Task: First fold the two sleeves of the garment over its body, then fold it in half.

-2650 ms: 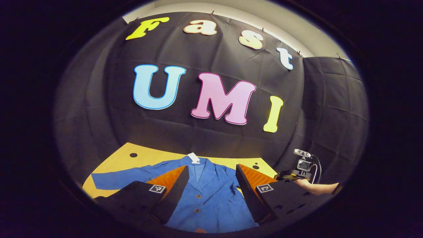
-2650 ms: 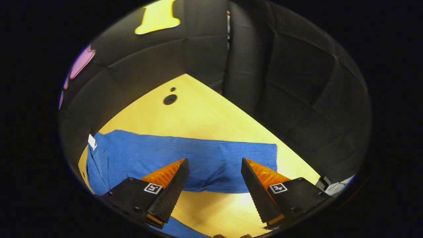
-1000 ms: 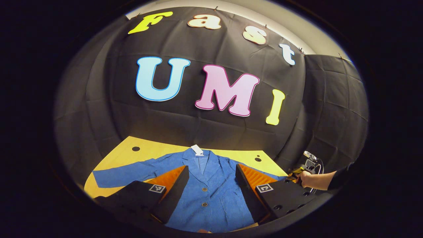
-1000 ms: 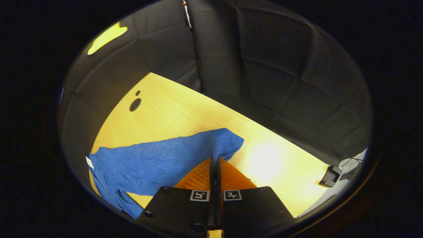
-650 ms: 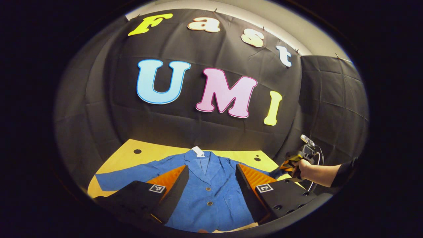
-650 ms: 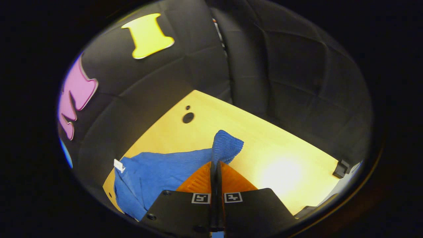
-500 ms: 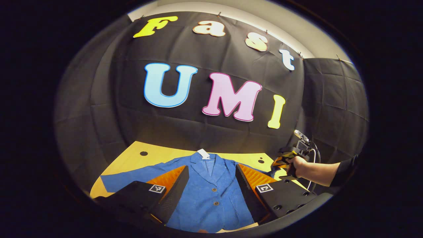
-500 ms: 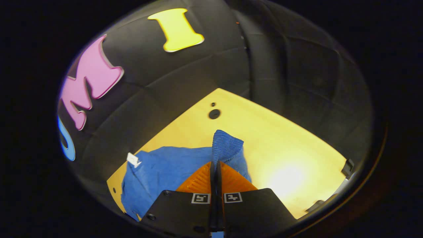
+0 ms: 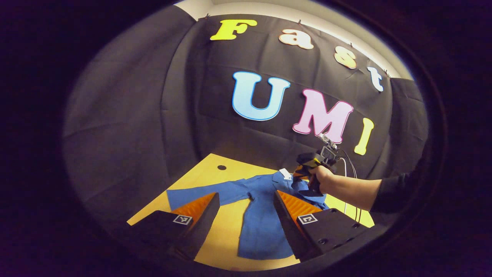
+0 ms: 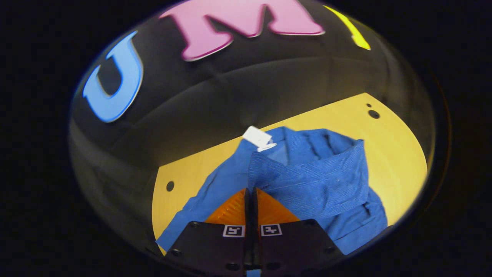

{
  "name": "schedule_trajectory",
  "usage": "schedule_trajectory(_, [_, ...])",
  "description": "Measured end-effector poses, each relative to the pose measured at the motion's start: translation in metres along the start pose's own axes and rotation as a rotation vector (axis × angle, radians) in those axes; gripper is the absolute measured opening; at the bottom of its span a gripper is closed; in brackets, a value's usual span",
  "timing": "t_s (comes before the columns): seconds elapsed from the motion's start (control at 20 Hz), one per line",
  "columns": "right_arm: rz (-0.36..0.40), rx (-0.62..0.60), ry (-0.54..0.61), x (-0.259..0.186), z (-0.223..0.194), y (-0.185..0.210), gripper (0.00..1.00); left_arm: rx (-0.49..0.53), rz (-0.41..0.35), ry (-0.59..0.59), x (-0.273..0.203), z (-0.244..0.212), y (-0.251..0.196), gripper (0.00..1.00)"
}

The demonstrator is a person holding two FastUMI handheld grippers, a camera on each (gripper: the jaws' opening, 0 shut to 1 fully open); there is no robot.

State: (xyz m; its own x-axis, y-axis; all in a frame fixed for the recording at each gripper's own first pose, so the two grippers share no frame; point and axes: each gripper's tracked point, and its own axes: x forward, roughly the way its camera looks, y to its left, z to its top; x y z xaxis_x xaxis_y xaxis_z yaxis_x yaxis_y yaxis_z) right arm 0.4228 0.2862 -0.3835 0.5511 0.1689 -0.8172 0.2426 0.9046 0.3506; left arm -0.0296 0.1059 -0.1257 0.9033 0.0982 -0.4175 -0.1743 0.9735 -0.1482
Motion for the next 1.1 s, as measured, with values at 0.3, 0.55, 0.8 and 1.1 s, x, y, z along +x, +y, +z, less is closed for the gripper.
schedule_trajectory(0.3, [0.021,-0.061,0.112,0.046,-0.07,0.068,0.34,-0.089,0.179,0.01,0.009,-0.016,0.092,0.8])
schedule_trajectory(0.55, [0.005,-0.224,-0.051,0.006,-0.05,0.041,0.99,-0.132,0.215,0.037,0.083,-0.033,0.141,0.8])
schedule_trajectory(0.8, [0.007,-0.374,-0.254,-0.057,-0.024,-0.018,0.98,-0.168,0.204,0.358,0.176,-0.1,0.178,0.85])
schedule_trajectory(1.1, [0.009,-0.446,-0.232,-0.098,-0.053,-0.077,0.98,-0.234,0.387,0.532,0.235,-0.129,0.216,0.85])
